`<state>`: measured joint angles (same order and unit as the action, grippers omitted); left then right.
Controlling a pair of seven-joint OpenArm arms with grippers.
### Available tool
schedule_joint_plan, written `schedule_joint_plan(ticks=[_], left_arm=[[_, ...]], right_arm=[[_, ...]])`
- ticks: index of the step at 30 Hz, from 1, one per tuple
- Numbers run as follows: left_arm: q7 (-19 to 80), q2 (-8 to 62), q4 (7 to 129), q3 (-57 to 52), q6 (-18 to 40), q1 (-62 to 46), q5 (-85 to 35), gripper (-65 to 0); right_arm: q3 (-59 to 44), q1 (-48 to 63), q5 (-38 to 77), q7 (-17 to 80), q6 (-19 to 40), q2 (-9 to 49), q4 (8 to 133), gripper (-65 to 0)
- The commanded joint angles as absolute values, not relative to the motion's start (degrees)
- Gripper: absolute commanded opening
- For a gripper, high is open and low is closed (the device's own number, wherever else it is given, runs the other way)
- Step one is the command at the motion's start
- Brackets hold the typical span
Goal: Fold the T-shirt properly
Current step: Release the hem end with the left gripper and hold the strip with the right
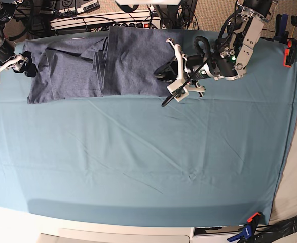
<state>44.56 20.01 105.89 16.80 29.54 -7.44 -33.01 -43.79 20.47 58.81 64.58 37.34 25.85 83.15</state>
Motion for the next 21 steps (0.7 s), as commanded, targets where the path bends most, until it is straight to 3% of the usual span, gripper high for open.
schedule_joint_plan(ticks=[1,12,21], left_arm=[[43.53,20.16,106.76,16.62,29.8,-6.81,-34.0,-58.8],[43.55,20.16,106.76,16.62,29.8,-6.81,-34.0,-58.8],[43.68,20.16,106.76,16.62,29.8,-6.81,-32.97,-58.8]], right_arm=[[-44.16,20.32,60.18,63.79,37.76,27.42,83.88,-22.9],[-34.06,19.25,55.4,61.8,37.21,27.11,83.88,-22.9],[-34.52,19.05,54.37,63.18,36.86,27.18,83.88,-22.9]])
